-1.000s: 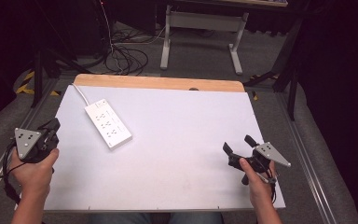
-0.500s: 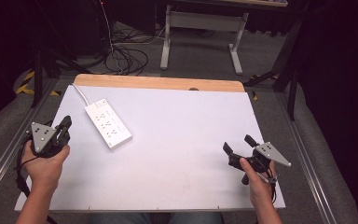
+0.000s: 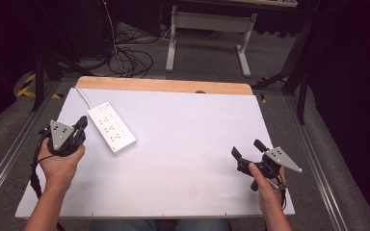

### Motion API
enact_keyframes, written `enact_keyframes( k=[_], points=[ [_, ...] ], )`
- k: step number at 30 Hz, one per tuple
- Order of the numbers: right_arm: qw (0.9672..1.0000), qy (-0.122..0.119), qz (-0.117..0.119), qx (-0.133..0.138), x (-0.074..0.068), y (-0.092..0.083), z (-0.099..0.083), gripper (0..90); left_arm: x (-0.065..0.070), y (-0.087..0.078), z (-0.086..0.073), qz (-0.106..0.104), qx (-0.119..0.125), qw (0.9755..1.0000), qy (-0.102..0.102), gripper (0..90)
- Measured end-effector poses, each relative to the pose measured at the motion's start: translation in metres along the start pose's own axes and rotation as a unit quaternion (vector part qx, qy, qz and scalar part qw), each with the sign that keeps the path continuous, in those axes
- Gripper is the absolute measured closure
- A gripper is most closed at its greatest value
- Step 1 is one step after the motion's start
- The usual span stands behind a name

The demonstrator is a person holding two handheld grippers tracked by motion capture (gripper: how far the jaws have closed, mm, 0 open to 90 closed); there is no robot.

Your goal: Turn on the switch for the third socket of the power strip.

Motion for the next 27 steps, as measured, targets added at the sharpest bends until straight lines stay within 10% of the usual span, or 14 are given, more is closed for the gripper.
enact_keyframes(
  k=[27],
  points=[
    [1.0,0.004,-0.003,0.003,0.002,-0.001,0.001,4.4,0.023,0.026,-0.002,-0.038,-0.03,0.9983,0.031,89.9]
  ],
)
Point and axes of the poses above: each handheld gripper's, and its own axes: y roughly forward along the jaws, z roughly out of its top, x roughly to its right, the point moved 1 cm from there along y, roughly forward along the jaws, and after that the axes turned 4 degrees about -x, right-handed, at the moved point
